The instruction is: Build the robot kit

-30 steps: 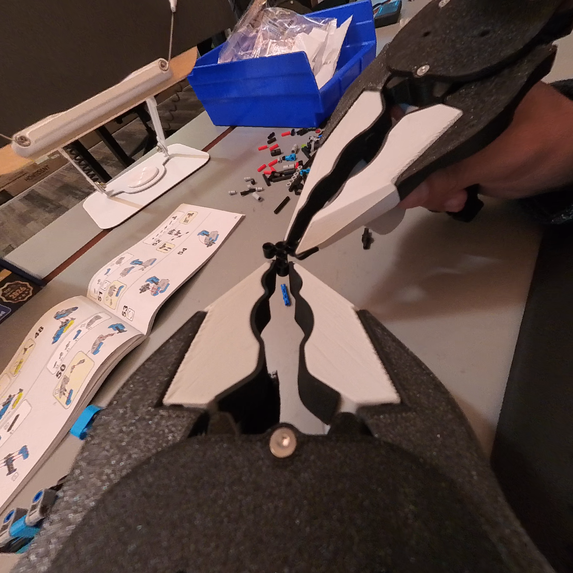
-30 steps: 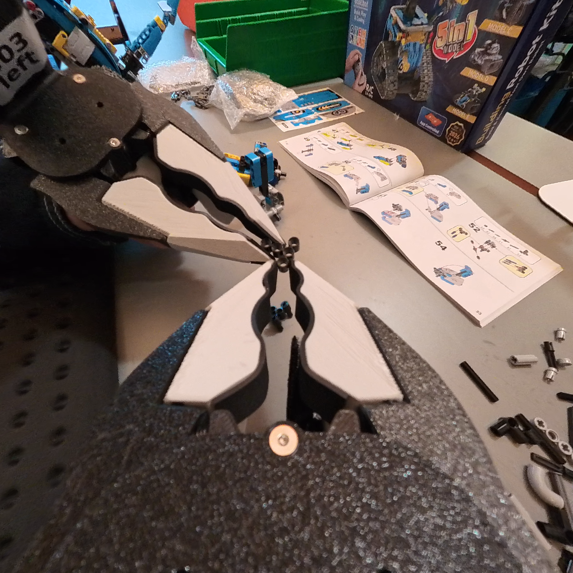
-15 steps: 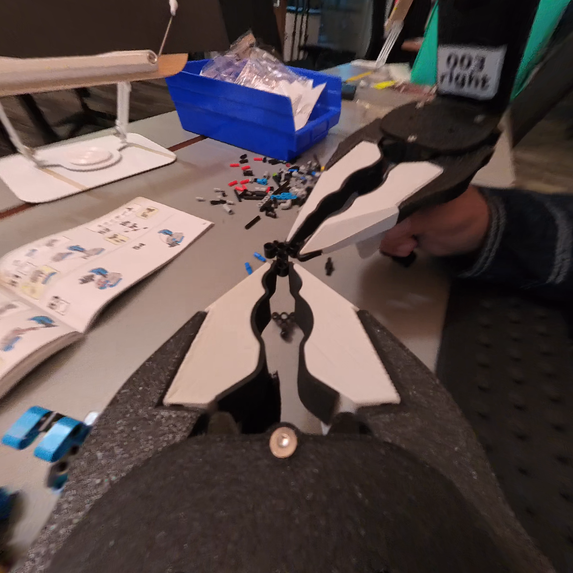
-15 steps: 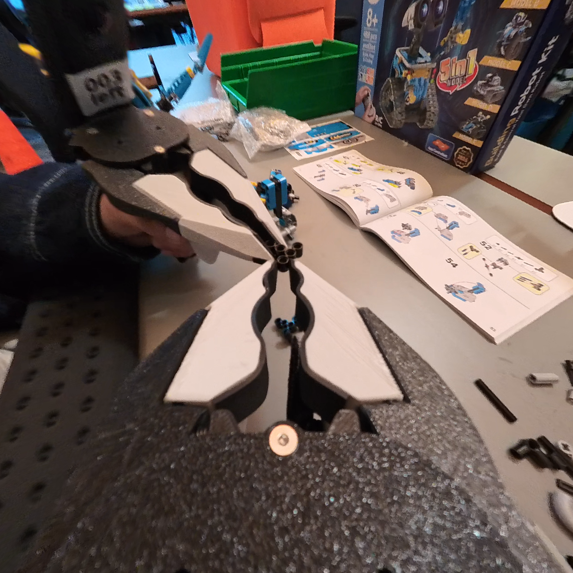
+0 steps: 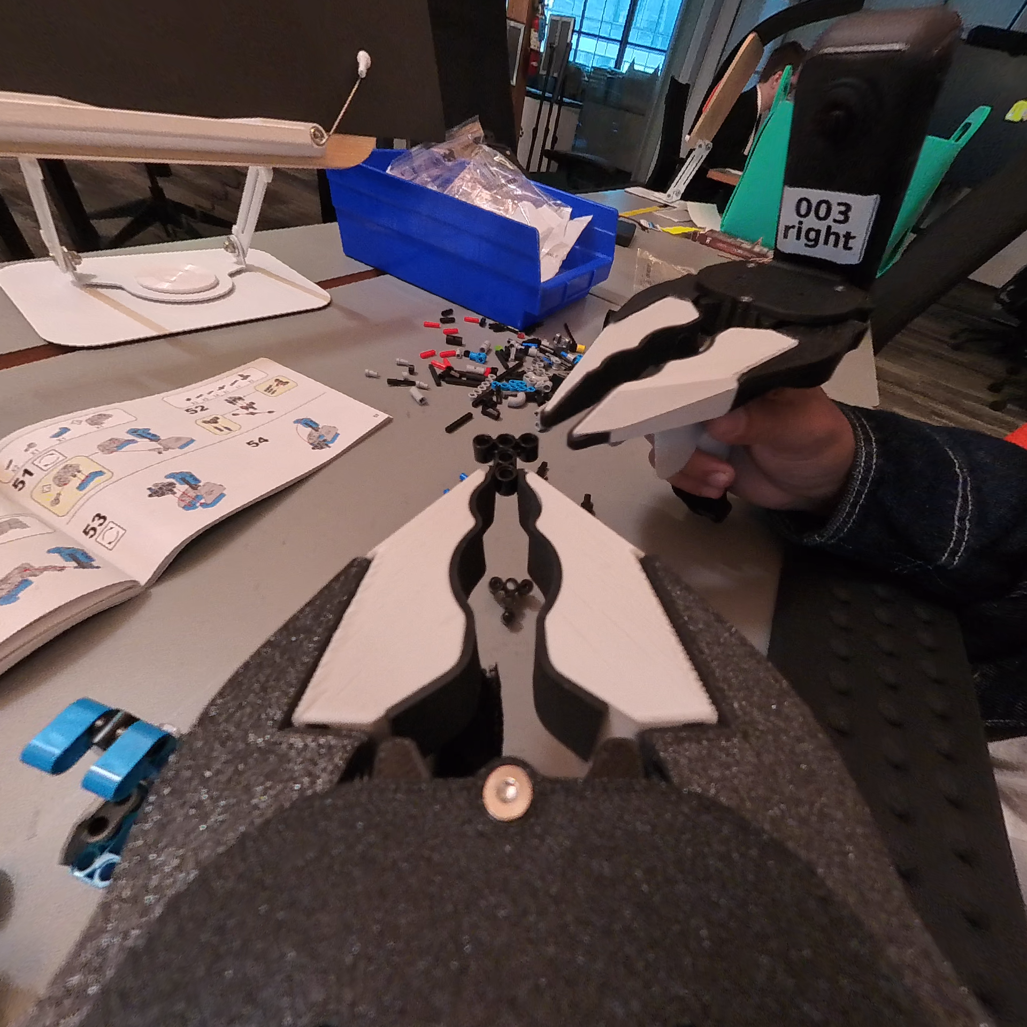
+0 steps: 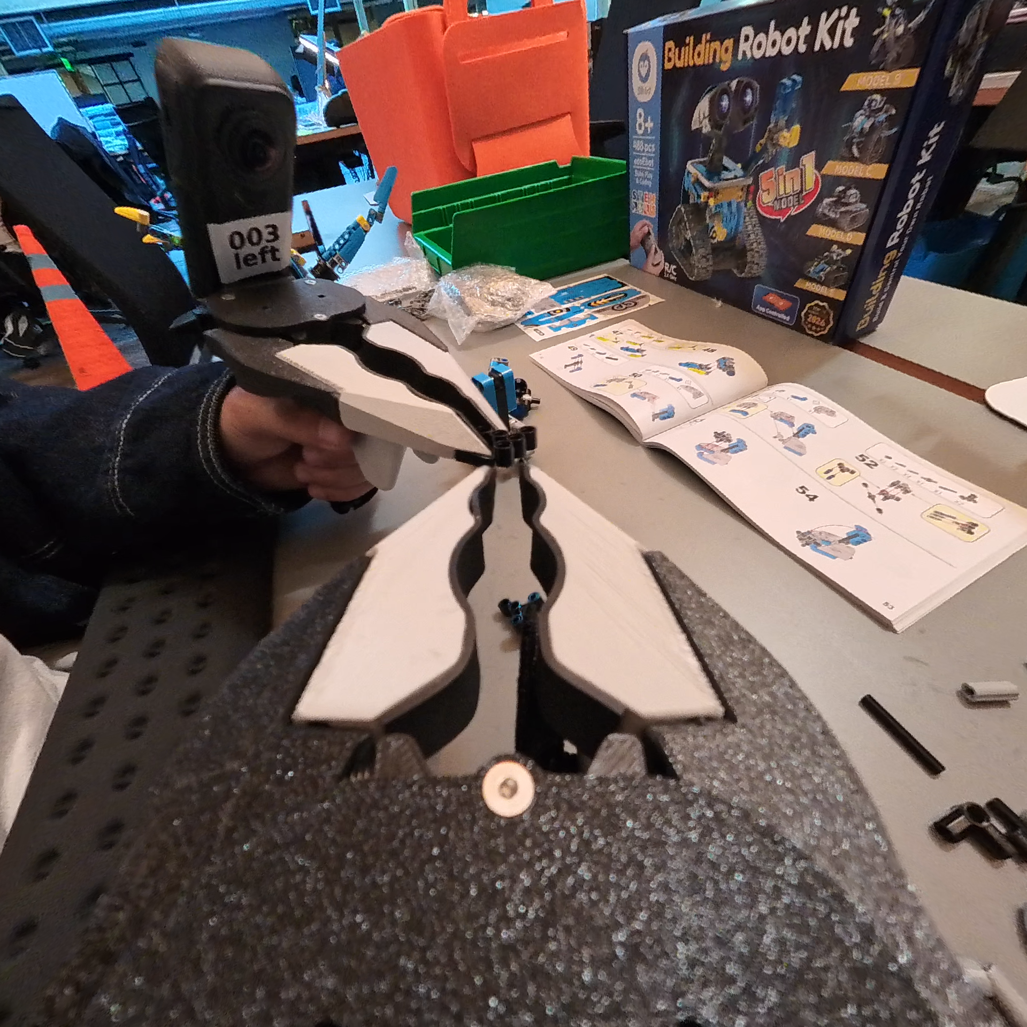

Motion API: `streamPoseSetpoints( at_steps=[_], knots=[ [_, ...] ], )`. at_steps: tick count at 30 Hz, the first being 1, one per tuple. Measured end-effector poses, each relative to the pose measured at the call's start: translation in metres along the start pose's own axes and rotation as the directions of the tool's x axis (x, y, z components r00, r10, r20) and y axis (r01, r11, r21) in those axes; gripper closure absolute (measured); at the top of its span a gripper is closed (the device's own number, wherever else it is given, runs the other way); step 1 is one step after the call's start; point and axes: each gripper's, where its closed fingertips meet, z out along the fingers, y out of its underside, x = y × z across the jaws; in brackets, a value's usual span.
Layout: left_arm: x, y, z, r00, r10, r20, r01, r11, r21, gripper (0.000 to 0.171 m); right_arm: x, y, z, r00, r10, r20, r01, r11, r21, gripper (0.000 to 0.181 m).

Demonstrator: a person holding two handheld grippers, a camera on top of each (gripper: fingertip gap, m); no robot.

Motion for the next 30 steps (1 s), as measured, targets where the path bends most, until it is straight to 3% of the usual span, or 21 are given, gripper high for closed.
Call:
streamPoseSetpoints(
  at_steps=[4, 10, 13, 16, 21, 23, 30],
  knots=[
    [-0.002, 0.001, 0.0, 1.0, -0.027, -0.003, 0.027, 1.0, -0.002, 0.165, -0.008, 0.001, 0.004, 0.999, -0.002, 0.046, 0.002, 1.0, 0.006, 0.156],
    [0.006, 0.003, 0.002, 0.999, -0.014, -0.04, 0.013, 1.0, -0.016, 0.165, -0.006, 0.006, 0.008, 0.995, -0.103, -0.009, 0.102, 0.994, -0.03, 0.155],
    [0.012, 0.002, 0.002, 0.998, -0.006, -0.067, 0.005, 1.0, -0.012, 0.165, -0.012, 0.005, 0.009, 0.996, -0.08, 0.034, 0.081, 0.997, -0.015, 0.154],
    [0.011, 0.003, 0.002, 0.998, -0.001, -0.057, 0.0, 1.0, -0.013, 0.165, -0.019, 0.005, 0.011, 0.996, -0.066, 0.068, 0.067, 0.998, -0.01, 0.141],
    [0.015, 0.01, 0.005, 0.996, -0.019, -0.084, 0.015, 0.998, -0.057, 0.165, -0.031, 0.004, 0.013, 0.987, -0.138, 0.084, 0.139, 0.99, -0.005, 0.141],
    [0.012, 0.014, 0.006, 0.998, -0.011, -0.062, 0.006, 0.996, -0.084, 0.165, -0.024, 0.01, 0.016, 0.983, -0.184, 0.03, 0.185, 0.982, -0.044, 0.145],
    [0.008, 0.026, 0.008, 0.996, -0.063, -0.062, 0.054, 0.988, -0.143, 0.165, -0.025, 0.024, 0.021, 0.972, -0.234, 0.015, 0.234, 0.964, -0.127, 0.141]
  ],
)
